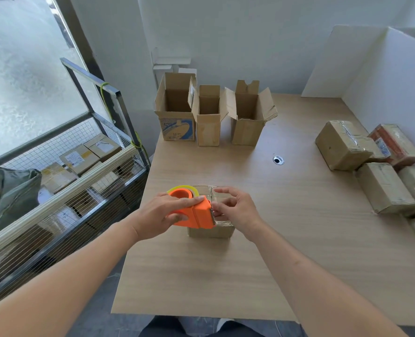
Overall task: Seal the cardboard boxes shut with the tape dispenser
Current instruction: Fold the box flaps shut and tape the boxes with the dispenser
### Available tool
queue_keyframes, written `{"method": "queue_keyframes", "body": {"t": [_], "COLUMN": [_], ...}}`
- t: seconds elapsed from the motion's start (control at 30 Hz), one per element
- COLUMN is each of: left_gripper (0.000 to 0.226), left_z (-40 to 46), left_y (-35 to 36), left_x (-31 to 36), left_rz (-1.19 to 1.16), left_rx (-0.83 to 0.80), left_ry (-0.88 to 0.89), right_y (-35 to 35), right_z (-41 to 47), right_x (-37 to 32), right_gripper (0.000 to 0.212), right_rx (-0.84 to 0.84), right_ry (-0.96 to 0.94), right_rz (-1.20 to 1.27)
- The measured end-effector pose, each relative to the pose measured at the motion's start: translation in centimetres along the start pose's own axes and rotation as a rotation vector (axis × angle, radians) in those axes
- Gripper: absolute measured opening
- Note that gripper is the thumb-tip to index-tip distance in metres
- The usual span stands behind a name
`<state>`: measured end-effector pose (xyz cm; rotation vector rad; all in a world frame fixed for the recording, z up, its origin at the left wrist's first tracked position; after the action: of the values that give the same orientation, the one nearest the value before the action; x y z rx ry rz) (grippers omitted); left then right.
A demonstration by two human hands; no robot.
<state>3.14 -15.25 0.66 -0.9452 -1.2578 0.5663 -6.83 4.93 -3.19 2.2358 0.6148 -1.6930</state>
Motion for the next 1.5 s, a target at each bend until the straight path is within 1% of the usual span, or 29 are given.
{"method": "queue_keyframes", "body": {"t": [0.07,0.13,0.27,0.4,0.5,0.73,0.9,1.1,1.23,1.27,1.33,1.37,1.4,1.47,1.5], "left_gripper": [0.073,0.068,0.060,0.059,0.058,0.056,0.056,0.054,0.055,0.055,0.055,0.056,0.056,0.056,0.057], "left_z": [-0.2,-0.3,-0.9,-2.9,-3.9,-3.1,-2.0,-0.8,0.1,0.2,0.5,0.6,0.7,0.8,0.8], "left_y": [0.4,0.8,1.3,1.3,1.2,2.1,3.0,3.4,3.5,3.5,3.5,3.5,3.5,3.6,3.6], "left_x": [0.0,0.0,-1.1,-4.2,-5.5,-7.1,-8.7,-9.9,-10.3,-10.4,-10.5,-10.5,-10.5,-10.6,-10.7], "left_rz": [-0.010,-0.016,-0.056,-0.132,-0.121,-0.113,-0.106,-0.089,-0.101,-0.102,-0.098,-0.093,-0.091,-0.096,-0.099], "left_rx": [-0.036,-0.089,-0.194,-0.256,-0.279,-0.291,-0.311,-0.374,-0.425,-0.437,-0.459,-0.469,-0.477,-0.486,-0.490], "left_ry": [-0.019,-0.052,-0.137,-0.241,-0.286,-0.347,-0.390,-0.434,-0.449,-0.450,-0.447,-0.441,-0.436,-0.440,-0.443], "right_y": [-0.2,-0.5,-2.7,-6.1,-6.3,-4.8,-4.7,-5.4,-6.3,-6.6,-7.2,-7.6,-7.9,-8.1,-7.9], "right_z": [-0.2,-0.5,-1.4,-3.2,-3.9,-3.1,-2.3,-1.0,0.2,0.4,0.5,0.4,0.3,0.4,0.5], "right_x": [0.7,1.7,4.1,6.7,7.9,10.2,11.3,11.6,11.4,11.2,10.9,10.9,10.9,10.5,9.9], "right_gripper": [0.018,0.006,0.014,0.010,0.008,0.008,0.007,0.010,0.014,0.017,0.032,0.039,0.041,0.033,0.027], "right_rx": [0.067,0.151,0.296,0.417,0.447,0.516,0.501,0.365,0.277,0.275,0.278,0.281,0.284,0.310,0.338], "right_ry": [0.016,0.044,0.107,0.166,0.199,0.259,0.306,0.342,0.328,0.319,0.334,0.354,0.364,0.289,0.194], "right_rz": [-0.071,-0.087,-0.092,-0.060,-0.046,-0.054,-0.086,-0.188,-0.353,-0.421,-0.538,-0.545,-0.553,-0.645,-0.706]}}
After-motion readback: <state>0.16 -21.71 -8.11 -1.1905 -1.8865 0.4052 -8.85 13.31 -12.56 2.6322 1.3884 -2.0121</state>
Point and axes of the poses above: each hand's wrist, its own z-axis towards the middle knuckle, its own y-axis out of the palm, x = y × z, the point moved 5 cm from there along z, towards the middle knuckle, and after that the axes turned 1 degree about -y, right-handed, at the moved point
